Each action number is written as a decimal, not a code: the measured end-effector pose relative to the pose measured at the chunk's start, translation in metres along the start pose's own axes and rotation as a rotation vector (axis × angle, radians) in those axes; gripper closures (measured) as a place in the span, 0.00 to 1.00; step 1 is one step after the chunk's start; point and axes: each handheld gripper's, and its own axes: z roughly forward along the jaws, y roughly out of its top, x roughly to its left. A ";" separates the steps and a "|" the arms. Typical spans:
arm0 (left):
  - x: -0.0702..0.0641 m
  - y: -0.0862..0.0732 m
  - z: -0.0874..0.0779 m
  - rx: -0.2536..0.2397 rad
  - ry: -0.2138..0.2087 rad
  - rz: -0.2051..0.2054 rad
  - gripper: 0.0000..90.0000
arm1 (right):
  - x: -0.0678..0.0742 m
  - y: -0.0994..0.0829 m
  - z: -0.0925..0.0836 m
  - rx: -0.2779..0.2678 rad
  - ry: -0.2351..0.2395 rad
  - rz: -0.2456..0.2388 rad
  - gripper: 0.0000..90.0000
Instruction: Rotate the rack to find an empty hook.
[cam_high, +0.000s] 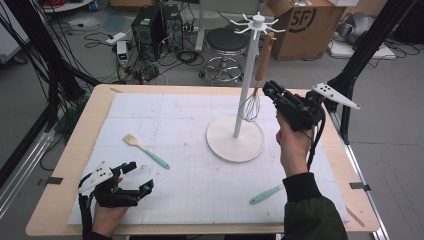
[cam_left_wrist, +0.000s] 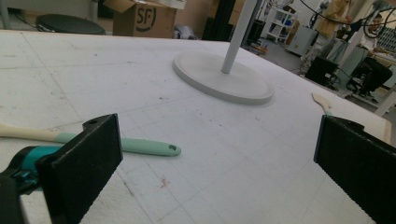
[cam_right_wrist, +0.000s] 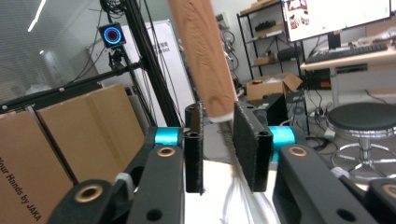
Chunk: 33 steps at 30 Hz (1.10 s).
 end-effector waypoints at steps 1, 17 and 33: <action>0.000 0.000 0.000 -0.003 0.001 -0.003 0.02 | 0.000 0.001 0.000 -0.006 0.004 0.009 0.89; 0.000 0.000 -0.007 -0.020 0.004 -0.011 0.02 | 0.005 0.033 0.006 -0.153 0.069 0.138 1.00; 0.008 0.002 0.001 -0.028 -0.009 -0.031 0.02 | -0.001 0.046 0.018 -0.196 0.055 0.125 1.00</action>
